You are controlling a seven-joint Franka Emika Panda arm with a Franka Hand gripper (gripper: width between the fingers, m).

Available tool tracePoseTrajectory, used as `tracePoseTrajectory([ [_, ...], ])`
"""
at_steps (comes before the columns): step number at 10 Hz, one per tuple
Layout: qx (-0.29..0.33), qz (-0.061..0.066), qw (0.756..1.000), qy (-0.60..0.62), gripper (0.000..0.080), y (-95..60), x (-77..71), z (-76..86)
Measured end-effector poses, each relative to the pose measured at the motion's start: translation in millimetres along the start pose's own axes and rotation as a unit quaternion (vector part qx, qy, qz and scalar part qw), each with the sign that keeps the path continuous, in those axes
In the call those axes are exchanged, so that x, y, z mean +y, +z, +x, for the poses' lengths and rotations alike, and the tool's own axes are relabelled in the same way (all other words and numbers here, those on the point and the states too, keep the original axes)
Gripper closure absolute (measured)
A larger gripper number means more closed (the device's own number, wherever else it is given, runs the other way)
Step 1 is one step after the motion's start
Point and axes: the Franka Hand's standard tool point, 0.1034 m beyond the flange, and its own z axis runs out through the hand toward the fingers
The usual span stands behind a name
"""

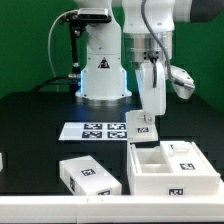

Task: Assemble cabinet

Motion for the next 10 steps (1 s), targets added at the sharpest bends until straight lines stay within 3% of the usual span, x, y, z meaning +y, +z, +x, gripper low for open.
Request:
tracePoseTrajectory([
  [1, 0.006, 0.012, 1.0, -0.011, 0.0735, 12.3, 9.3, -4.3],
  [2, 0.007, 0.004, 1.0, -0.014, 0.0735, 17.2, 13.5, -6.7],
  [4, 0.006, 0.009, 1.0, -0.015, 0.0735, 14.3, 5.8, -9.1],
  [7, 0.007, 0.008, 1.0, -0.01, 0.0735, 15.3, 6.6, -11.7],
  [10, 0.012, 0.01, 1.0, -0.01, 0.0735, 18.2, 10.0, -3.4],
])
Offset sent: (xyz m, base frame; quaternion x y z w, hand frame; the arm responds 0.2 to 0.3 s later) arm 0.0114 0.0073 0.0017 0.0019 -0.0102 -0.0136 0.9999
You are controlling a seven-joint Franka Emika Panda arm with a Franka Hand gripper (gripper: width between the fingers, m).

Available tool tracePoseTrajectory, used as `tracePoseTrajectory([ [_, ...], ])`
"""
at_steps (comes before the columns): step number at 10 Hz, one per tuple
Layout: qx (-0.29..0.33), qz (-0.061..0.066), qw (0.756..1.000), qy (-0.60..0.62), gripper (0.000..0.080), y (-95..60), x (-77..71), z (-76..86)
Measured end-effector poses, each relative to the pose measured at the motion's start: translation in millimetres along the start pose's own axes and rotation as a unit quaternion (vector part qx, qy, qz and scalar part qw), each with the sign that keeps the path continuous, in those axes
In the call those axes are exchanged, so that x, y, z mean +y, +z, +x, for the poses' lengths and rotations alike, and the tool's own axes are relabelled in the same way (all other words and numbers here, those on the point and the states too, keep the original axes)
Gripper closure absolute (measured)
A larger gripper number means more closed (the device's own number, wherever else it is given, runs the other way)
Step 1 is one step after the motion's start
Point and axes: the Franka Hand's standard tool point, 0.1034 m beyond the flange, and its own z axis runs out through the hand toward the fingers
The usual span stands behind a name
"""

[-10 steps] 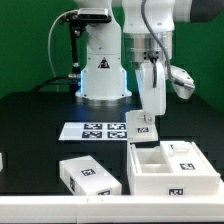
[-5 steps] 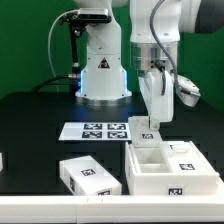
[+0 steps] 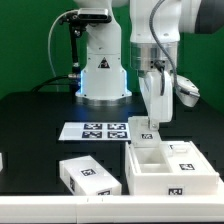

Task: Assemble cabinet

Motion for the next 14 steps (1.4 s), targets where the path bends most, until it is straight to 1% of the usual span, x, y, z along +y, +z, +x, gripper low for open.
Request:
tracePoseTrajectory([
  [2, 0.001, 0.002, 1.0, 0.001, 0.0735, -0.6, -1.1, 1.3],
  [6, -0.002, 0.007, 1.0, -0.001, 0.0735, -4.3, -7.5, -2.4],
  [14, -0.001, 0.006, 1.0, -0.001, 0.0735, -3.7, -6.5, -1.9],
])
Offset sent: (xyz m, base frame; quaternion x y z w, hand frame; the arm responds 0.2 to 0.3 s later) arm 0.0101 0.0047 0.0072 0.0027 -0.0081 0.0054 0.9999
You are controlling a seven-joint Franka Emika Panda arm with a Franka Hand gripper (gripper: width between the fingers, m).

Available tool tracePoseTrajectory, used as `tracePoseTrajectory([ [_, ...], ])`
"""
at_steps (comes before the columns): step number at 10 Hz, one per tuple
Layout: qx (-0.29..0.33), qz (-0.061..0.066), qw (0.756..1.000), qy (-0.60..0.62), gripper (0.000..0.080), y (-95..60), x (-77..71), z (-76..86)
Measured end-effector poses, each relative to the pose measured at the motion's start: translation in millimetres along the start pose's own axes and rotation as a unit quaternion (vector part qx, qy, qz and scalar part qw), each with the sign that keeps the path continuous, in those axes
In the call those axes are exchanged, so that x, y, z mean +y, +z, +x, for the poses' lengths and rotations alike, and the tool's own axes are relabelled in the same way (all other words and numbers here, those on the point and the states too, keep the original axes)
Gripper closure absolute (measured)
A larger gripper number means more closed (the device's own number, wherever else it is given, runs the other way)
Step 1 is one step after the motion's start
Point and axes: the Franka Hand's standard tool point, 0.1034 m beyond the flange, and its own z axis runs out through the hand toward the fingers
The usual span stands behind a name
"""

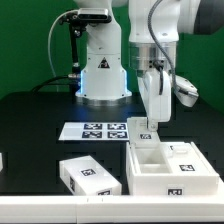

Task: Assemble cabinet

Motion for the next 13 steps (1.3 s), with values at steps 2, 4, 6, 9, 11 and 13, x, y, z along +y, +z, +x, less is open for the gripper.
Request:
tracePoseTrajectory([
  [2, 0.0, 0.0, 1.0, 0.0, 0.0735, 0.0, 0.0, 0.0],
  [4, 0.0, 0.0, 1.0, 0.0, 0.0735, 0.0, 0.0, 0.0],
  [6, 0.0, 0.0, 1.0, 0.0, 0.0735, 0.0, 0.0, 0.1],
  [9, 0.0, 0.0, 1.0, 0.001, 0.0735, 0.0, -0.1, 0.6],
  [11, 0.0, 0.0, 1.0, 0.001, 0.0735, 0.0, -0.1, 0.6],
  [13, 0.0, 0.0, 1.0, 0.001, 0.0735, 0.0, -0.1, 0.6],
])
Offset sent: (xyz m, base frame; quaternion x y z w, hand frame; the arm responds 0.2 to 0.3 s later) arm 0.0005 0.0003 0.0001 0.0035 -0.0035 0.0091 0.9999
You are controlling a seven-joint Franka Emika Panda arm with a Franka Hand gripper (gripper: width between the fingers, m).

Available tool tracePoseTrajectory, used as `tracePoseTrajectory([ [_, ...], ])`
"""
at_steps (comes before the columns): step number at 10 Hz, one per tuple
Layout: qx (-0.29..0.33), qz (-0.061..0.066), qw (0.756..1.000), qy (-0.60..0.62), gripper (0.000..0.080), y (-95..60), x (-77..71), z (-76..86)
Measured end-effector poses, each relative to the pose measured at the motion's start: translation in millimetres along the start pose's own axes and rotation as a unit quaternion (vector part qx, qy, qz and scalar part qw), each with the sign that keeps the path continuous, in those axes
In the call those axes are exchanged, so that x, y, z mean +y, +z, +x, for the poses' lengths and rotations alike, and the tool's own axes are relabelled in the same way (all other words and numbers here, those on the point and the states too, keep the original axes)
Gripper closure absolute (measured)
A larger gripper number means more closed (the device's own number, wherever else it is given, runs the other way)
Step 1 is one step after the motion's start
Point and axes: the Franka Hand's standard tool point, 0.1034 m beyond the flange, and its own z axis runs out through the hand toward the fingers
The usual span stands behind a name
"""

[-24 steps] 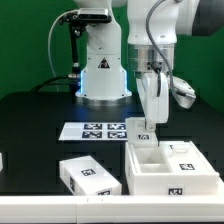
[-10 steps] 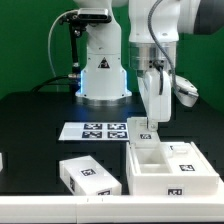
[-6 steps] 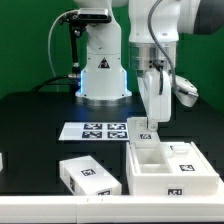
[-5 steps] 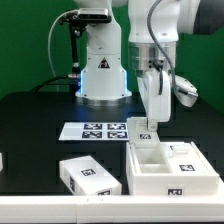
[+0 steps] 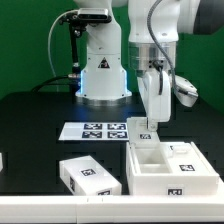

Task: Assemble cabinet

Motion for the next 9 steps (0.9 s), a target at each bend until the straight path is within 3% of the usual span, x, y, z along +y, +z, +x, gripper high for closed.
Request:
tracePoseTrajectory([
  [4, -0.004, 0.004, 1.0, 0.005, 0.0735, -5.9, -3.4, 2.2],
  [9, 0.002, 0.002, 1.0, 0.004, 0.0735, -1.4, -6.7, 3.3],
])
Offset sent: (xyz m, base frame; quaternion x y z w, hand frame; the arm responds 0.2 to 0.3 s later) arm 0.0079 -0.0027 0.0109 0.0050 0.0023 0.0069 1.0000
